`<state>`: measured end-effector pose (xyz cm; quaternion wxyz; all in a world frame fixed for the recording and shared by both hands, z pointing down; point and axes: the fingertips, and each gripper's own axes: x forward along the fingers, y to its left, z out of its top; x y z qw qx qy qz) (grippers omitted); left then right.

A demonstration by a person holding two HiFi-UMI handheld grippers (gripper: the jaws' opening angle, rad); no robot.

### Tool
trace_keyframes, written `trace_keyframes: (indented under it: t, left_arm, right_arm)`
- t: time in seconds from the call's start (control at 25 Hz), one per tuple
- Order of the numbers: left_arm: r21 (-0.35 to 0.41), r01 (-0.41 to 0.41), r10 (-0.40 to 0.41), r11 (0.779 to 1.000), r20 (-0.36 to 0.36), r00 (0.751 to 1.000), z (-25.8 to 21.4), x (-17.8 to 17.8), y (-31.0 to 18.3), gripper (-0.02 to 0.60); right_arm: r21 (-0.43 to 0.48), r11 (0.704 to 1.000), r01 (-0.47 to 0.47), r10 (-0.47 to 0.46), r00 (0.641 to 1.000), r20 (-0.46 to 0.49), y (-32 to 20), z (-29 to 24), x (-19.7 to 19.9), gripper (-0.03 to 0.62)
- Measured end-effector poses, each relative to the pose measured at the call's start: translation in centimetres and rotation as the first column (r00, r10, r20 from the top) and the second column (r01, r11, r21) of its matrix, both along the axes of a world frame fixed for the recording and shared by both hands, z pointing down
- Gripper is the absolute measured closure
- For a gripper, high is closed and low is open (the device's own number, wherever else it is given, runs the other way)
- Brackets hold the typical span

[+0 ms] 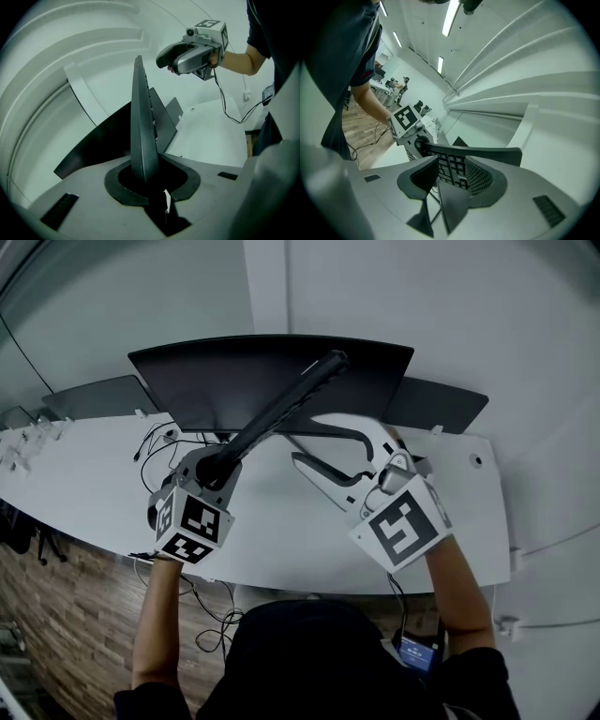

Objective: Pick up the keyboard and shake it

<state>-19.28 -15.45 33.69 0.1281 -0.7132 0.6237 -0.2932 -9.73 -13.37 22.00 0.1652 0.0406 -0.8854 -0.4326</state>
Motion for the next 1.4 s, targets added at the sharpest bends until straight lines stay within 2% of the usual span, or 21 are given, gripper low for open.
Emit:
trace_keyframes:
  t: [0.2,0.44,0.76,1.04,1.28,1.4]
  left_arm:
    - [-0.023,0.016,-0.014,1.000,0.063,0.998,0.3,-0.4,-0.1,0.492]
    - [-0.043,0.028,-0.022,0.999,0.135,0.991,0.8,-0.5,0.1,0.492]
    - [-0.070,0.047,-0.028,0.996,0.254,0.967,1.2,-0.6,0.1,0.491]
    - [-0.082,0.071,-0.036,0.994,0.373,0.927,1.4,-0.2,0.2,0.492]
    - [-0.094,0.070,-0.023,0.993,0.436,0.900,1.7,0.2,0.1,0.492]
    - [-0.092,0.079,-0.028,0.993,0.463,0.886,1.8,0.4,0.0,0.491]
  right_arm:
    - [0.027,1.000,0.010,-0.009,1.000,-0.016,0.8,-0.3,-0.5,0.410]
    - [0.143,0.990,0.007,0.005,0.996,-0.086,1.7,0.4,-1.2,0.408]
    - [0.284,0.959,-0.016,0.062,0.986,-0.153,1.0,2.0,-2.1,0.408]
    - [0.398,0.917,-0.021,0.117,0.969,-0.217,0.2,4.2,-2.4,0.408]
    - [0.457,0.889,-0.020,0.158,0.951,-0.266,-0.8,6.1,-3.1,0.407]
    - [0.504,0.863,-0.025,0.196,0.937,-0.288,-1.3,7.0,-3.1,0.407]
